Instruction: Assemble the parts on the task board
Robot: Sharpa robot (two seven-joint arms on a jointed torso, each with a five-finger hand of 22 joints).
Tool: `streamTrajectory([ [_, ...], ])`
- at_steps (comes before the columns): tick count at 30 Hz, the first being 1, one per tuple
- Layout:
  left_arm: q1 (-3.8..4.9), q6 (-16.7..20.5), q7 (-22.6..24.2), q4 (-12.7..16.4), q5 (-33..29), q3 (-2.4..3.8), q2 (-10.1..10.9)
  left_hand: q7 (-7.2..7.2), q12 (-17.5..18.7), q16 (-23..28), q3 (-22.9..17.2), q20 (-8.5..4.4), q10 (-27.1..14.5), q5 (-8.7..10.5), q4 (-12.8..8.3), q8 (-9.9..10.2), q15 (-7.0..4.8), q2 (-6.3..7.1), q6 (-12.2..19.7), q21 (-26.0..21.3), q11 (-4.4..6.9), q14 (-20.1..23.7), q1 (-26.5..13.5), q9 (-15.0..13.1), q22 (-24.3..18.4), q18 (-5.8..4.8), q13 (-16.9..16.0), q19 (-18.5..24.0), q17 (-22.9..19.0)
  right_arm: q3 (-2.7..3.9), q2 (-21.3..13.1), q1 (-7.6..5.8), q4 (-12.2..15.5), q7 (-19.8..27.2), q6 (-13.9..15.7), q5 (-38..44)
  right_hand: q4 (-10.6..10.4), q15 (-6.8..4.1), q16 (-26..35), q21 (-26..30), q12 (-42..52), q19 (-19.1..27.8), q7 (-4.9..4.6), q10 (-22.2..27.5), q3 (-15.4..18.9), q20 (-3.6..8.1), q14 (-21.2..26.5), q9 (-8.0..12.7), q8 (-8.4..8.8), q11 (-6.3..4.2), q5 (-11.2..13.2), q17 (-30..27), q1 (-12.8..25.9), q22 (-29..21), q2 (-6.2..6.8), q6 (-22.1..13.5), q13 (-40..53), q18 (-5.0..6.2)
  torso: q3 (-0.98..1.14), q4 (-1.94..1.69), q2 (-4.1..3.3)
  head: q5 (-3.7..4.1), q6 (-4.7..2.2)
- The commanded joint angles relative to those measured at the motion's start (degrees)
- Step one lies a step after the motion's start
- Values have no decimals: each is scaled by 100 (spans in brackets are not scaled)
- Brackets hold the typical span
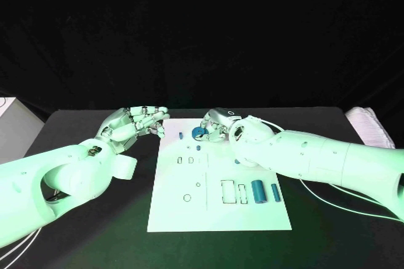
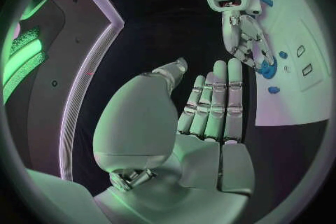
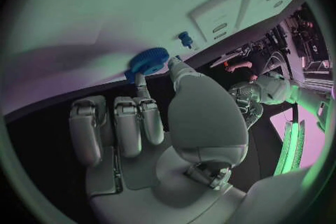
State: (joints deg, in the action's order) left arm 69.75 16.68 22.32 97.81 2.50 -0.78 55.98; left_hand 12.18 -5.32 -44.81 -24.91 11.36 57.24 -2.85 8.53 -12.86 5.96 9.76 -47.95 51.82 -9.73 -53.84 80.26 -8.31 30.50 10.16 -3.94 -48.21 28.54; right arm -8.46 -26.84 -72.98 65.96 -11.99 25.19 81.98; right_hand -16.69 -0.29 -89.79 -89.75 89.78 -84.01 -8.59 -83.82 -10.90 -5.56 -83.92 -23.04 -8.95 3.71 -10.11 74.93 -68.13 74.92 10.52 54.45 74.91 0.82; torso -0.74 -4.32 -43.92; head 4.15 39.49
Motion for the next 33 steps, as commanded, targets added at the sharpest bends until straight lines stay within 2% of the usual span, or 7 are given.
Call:
streamTrajectory([
  [1,8,-109,26,2,26,5,-13,123,25,-34,-39,3,-14,-11,11,6,0,-28,32,20,-16,38,-35,7,8,31,-6,28,-7,-11,-31,24,54,60,-242,-94,-4,25,-21,-25,22,-599,-7,-618,34,-36,-608,-12,7,37,-41,1507,17,1508,-34,-22,1509,-82,4,2,0,4,4],
  [10,8,-108,27,-5,26,5,-5,123,25,-34,-39,3,-14,-11,11,6,0,-28,32,20,-16,38,-35,7,8,31,-6,28,-7,-15,-236,28,231,46,-216,-103,2,20,-21,-25,22,-599,4,-618,27,-33,-608,-19,-7,28,-76,1507,9,1508,-85,7,1509,-82,5,2,2,3,5],
  [18,8,-109,29,-30,26,5,21,123,25,-34,-39,3,-14,-11,11,6,0,-28,32,20,-16,38,-35,7,8,31,-6,28,-7,3,-755,15,678,186,411,-160,23,12,-21,-25,22,-599,9,-618,9,-28,-608,-21,-8,21,-112,1507,-44,1508,-105,12,1509,-82,14,28,6,4,-30],
  [23,8,-110,30,-34,26,4,53,124,25,-38,-43,6,-19,-11,10,7,3,-28,35,34,-19,51,-43,8,15,31,-6,46,-13,59,-1355,-106,1166,537,628,-595,53,15,-21,-25,22,-599,-2,-618,-28,-25,-608,-13,20,28,-120,1507,-221,1508,-89,-25,1509,-82,39,84,12,5,-63],
  [24,8,-109,31,-31,26,4,64,124,25,-38,-43,6,-19,-11,10,7,3,-28,35,34,-19,51,-43,8,15,31,-6,46,-13,67,-1548,-162,1295,664,622,-784,78,19,-21,-25,22,-599,-7,-618,-59,-27,-608,-10,31,32,-126,1507,-347,1508,-76,-31,1509,-82,47,107,16,-6,-70],
  [28,8,-107,32,-20,26,4,88,124,25,-38,-43,6,-19,-11,10,7,3,-28,35,34,-19,51,-43,8,15,31,-6,46,-13,78,-2029,-298,1541,1037,437,-1203,166,23,-21,-25,22,-599,-16,-618,-138,-30,-608,-8,43,39,-141,1507,-625,1508,-47,-28,1509,-82,60,154,16,19,-109],
  [33,8,-117,31,-12,26,4,100,124,25,-38,-43,6,-19,-11,10,7,3,-28,35,34,-19,51,-43,8,15,31,-6,46,-13,76,-2441,-371,1551,1398,43,-1423,369,25,-21,-25,22,-599,-33,-618,-257,-34,-608,2,64,54,-55,1507,-1051,1508,45,-16,1509,-82,88,192,12,11,-110],
])
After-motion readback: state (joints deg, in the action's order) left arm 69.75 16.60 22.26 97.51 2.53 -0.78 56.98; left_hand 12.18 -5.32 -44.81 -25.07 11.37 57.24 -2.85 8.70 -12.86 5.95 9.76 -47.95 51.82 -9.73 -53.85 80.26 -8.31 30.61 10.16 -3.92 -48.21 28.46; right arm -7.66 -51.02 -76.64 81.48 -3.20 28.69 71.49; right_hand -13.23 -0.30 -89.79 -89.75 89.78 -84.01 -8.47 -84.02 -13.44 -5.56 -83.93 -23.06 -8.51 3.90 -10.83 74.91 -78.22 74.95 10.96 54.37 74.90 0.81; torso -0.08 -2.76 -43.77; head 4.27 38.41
